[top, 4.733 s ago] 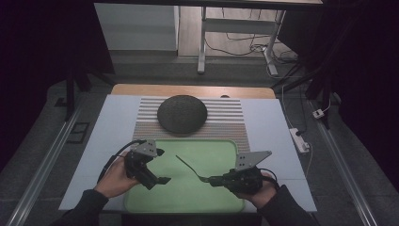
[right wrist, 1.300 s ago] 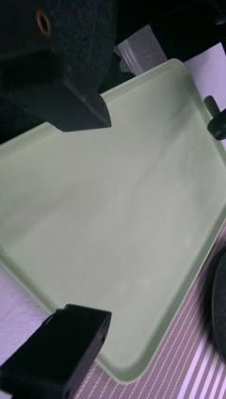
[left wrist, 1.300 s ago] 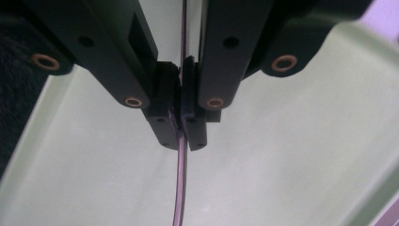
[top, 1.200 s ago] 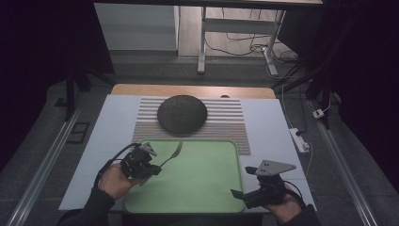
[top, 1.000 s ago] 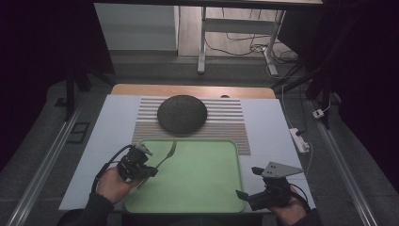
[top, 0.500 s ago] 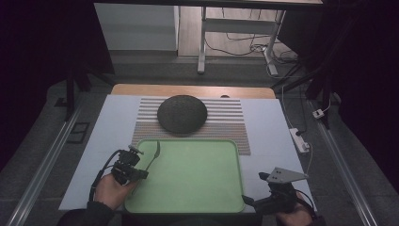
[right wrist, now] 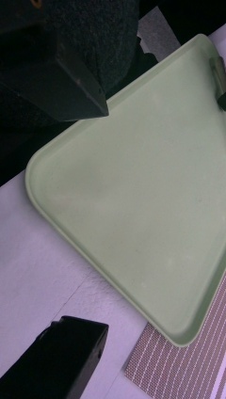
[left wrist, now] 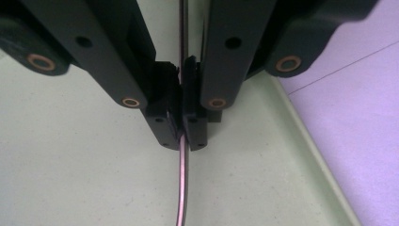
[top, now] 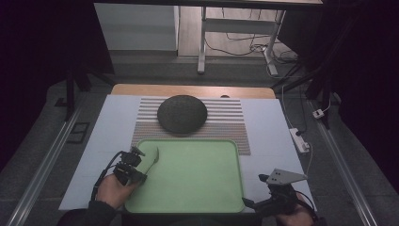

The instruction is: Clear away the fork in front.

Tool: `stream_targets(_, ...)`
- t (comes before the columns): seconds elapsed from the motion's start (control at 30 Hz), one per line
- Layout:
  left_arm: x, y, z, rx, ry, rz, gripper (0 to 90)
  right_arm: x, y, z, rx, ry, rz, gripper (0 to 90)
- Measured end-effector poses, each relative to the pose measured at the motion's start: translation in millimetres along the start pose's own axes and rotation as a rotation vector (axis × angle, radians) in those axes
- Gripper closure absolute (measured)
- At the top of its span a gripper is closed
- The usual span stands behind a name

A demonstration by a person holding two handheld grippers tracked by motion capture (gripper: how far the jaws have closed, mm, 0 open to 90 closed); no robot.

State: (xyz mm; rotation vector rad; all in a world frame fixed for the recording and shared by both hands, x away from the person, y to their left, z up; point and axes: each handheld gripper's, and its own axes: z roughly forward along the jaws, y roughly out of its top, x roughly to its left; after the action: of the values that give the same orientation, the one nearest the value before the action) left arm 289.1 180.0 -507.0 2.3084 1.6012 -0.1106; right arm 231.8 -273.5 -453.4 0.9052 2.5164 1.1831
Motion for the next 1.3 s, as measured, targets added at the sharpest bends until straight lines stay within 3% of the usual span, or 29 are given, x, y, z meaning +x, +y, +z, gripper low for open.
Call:
stream_targets(0.17, 0.8, -0.4, -3.4, -0.017, -0.011, 0.007, 80.9, -0.5, -0.9, -1.2, -0.003, 0.003, 0.01, 0.9)
stream_targets(0.33, 4.0, 1.6, -16.1, -0.094, -0.006, 0.035, 78.8, -0.7, -1.9, -3.3, -0.011, 0.004, 0.019, 0.9)
stream_targets(0.5, 10.5, 10.5, -21.6, -0.161, -0.006, 0.055, 84.8, -1.2, -3.9, -6.9, -0.021, -0.009, 0.032, 0.9)
stream_targets(0.63, 14.4, 21.6, -20.3, -0.208, -0.034, 0.068, 88.6, -1.8, -4.9, -8.1, -0.021, -0.012, 0.044, 0.9)
stream_targets(0.73, 14.0, 32.0, -14.7, -0.216, -0.026, 0.1, 88.7, -2.5, -4.5, -6.6, -0.006, -0.004, 0.047, 0.9)
stream_targets(0.9, 14.2, 44.3, -2.5, -0.2, -0.015, 0.119, 88.7, -3.9, -4.4, -5.4, 0.004, 0.004, 0.054, 0.9)
stream_targets(1.23, 8.2, 53.6, 6.3, -0.183, -0.042, 0.141, 88.7, -5.6, -4.1, -4.1, 0.019, 0.025, 0.064, 1.3)
stream_targets(1.3, 6.6, 54.2, 7.8, -0.179, -0.066, 0.146, 88.7, -6.1, -4.3, -4.0, 0.019, 0.027, 0.07, 1.3)
